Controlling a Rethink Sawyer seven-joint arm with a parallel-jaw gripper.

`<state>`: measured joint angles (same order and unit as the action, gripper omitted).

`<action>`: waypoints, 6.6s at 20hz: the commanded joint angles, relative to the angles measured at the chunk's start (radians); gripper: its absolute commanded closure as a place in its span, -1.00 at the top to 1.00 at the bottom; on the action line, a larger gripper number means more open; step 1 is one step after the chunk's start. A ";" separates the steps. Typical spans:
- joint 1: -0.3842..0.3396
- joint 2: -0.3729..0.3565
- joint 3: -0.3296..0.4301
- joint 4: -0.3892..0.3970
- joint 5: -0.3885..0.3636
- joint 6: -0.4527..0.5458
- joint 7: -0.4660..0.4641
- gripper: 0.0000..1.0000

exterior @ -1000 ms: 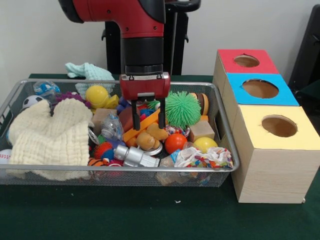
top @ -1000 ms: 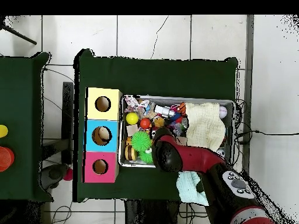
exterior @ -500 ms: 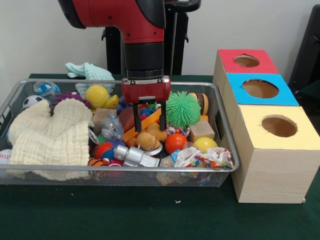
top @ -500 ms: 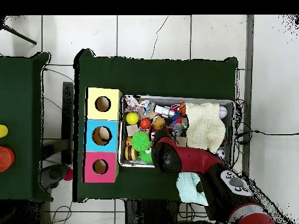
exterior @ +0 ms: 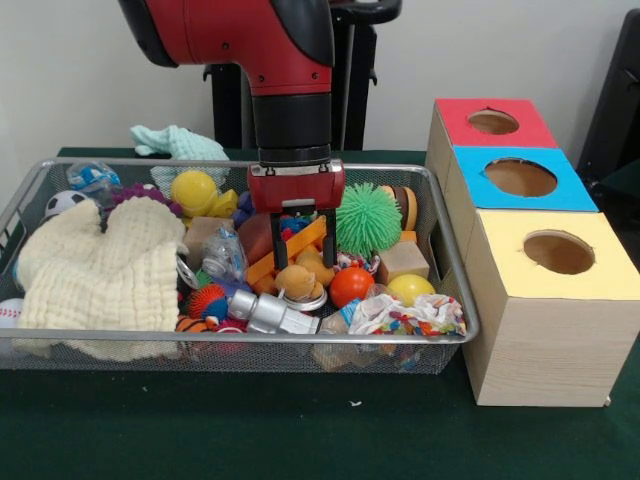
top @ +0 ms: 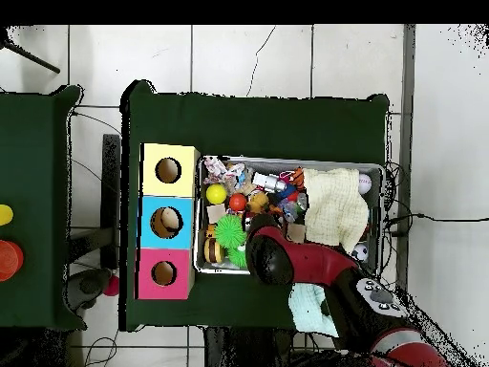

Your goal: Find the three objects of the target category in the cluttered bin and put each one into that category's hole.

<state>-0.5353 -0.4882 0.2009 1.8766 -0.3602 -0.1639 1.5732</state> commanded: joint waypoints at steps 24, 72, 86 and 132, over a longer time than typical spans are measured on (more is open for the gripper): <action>-0.011 0.059 0.016 -0.046 -0.041 -0.089 0.148 1.00; -0.044 -0.306 0.195 0.279 0.226 0.299 0.255 -1.00; -0.037 -0.432 0.263 0.405 0.583 0.712 0.258 -1.00; 0.085 -0.365 0.427 0.665 0.963 0.399 0.262 -1.00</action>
<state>-0.4485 -0.8700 0.5840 2.5521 0.5675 0.2040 1.5738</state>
